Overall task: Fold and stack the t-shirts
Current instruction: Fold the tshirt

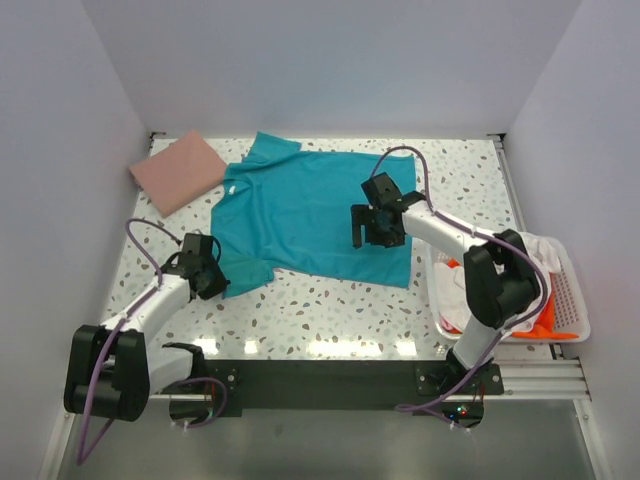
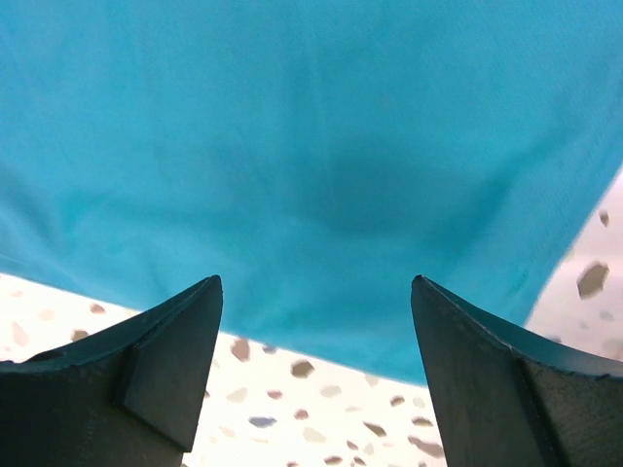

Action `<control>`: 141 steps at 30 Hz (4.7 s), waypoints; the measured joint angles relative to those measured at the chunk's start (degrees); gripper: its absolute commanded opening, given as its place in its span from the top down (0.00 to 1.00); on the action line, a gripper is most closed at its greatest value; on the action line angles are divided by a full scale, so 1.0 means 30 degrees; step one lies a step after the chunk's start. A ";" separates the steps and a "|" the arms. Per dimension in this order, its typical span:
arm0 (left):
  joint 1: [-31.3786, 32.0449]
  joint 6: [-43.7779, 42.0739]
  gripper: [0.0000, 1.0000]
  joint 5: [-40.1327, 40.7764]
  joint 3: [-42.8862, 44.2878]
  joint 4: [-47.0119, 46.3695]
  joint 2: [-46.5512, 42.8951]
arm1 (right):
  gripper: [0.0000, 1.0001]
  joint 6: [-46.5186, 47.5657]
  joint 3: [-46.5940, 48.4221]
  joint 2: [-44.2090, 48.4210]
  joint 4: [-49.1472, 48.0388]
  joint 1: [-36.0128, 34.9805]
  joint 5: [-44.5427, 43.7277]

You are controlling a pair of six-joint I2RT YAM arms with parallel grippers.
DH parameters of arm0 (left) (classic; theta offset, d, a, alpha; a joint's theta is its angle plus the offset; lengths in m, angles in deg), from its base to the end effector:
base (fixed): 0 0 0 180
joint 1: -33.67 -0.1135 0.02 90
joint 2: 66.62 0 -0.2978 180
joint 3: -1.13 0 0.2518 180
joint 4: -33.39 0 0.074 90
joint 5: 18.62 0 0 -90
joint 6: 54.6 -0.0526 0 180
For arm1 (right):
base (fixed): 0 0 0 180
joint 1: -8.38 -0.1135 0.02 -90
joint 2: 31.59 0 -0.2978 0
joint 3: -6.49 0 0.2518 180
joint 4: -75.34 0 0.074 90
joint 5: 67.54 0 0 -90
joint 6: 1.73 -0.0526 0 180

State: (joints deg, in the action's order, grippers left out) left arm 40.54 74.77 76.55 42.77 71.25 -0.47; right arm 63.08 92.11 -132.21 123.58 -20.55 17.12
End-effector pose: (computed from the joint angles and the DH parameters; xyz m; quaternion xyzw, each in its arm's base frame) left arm 0.1865 -0.0177 0.1694 -0.2818 0.9283 -0.0534 0.2366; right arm 0.3306 0.1771 0.2282 -0.0209 0.9716 0.0648 0.2265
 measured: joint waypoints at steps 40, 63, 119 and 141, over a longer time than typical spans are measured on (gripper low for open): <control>-0.3286 -0.0860 1.00 0.1836 0.1188 0.1180 -0.0918 | 0.55 -0.2616 -0.8641 0.6331 0.0459 -0.0102 -0.0007; -0.3286 -0.0969 1.00 0.1770 0.1260 0.1508 -0.0882 | 0.99 -0.1800 -0.8706 0.4663 0.0073 -0.0102 0.2339; -0.1355 -0.4269 1.00 -0.2543 1.6283 0.0991 0.9967 | 1.00 -0.0080 0.2419 -0.0743 0.8306 0.3417 0.2091; -0.1100 -0.5064 1.00 -0.2754 2.1245 0.1472 1.4746 | 1.00 -0.0160 0.5391 -0.3133 0.9020 0.4291 0.1450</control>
State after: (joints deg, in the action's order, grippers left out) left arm 37.24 59.58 68.28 106.51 75.67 43.77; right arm 62.60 108.28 -141.61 150.64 -7.68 21.47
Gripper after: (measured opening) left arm 0.015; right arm 0.023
